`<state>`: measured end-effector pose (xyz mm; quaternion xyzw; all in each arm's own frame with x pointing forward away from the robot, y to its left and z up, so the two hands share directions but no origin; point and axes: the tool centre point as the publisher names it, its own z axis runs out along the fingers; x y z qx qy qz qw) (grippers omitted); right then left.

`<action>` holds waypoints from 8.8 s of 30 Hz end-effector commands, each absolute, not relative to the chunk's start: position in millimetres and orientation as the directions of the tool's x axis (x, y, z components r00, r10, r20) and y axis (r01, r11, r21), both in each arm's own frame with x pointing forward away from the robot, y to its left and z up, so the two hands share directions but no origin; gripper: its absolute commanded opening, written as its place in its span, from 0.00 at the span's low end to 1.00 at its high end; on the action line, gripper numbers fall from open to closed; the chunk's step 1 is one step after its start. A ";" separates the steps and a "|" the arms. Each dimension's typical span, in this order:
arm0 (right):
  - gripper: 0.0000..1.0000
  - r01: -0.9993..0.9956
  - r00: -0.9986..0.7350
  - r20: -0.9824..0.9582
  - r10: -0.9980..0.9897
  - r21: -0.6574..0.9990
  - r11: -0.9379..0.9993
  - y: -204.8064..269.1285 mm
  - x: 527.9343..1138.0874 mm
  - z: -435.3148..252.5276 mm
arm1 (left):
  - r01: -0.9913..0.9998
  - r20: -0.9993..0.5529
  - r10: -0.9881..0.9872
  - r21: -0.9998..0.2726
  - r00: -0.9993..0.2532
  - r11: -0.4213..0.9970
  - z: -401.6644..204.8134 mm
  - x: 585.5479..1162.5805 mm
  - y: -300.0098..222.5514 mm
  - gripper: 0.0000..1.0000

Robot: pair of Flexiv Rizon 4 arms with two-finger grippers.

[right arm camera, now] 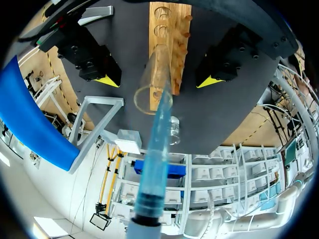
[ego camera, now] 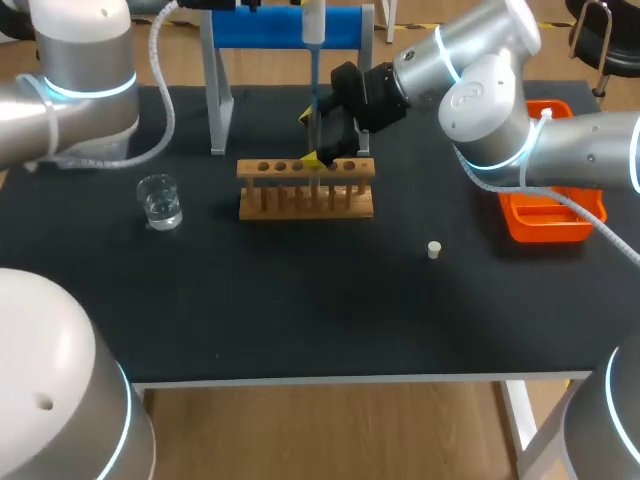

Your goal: Invert the test tube, pick up the pipette, mount the tip to pipette, aspirate from beaker and dispense into the tube, eject the tip, return the pipette, and cap with the stopper.

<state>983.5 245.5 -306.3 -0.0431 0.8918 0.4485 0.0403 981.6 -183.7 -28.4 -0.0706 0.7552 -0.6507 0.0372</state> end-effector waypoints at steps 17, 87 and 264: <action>1.00 -0.113 -0.993 -0.110 -0.041 0.795 0.596 245.2 983.2 -305.5 | 0.016 -0.041 -0.187 -0.990 -0.982 0.137 -25.7 983.9 -180.2 0.00; 1.00 -0.113 -0.993 -0.110 -0.041 0.795 0.596 245.2 983.2 -305.5 | 0.024 -0.044 -0.155 -0.992 -0.987 0.128 -50.4 974.7 -186.5 0.00; 1.00 -0.111 -0.989 -0.144 0.018 0.830 0.547 193.7 961.6 -273.5 | 0.069 -0.096 -0.151 -0.983 -0.984 0.172 -78.9 964.9 -192.8 0.00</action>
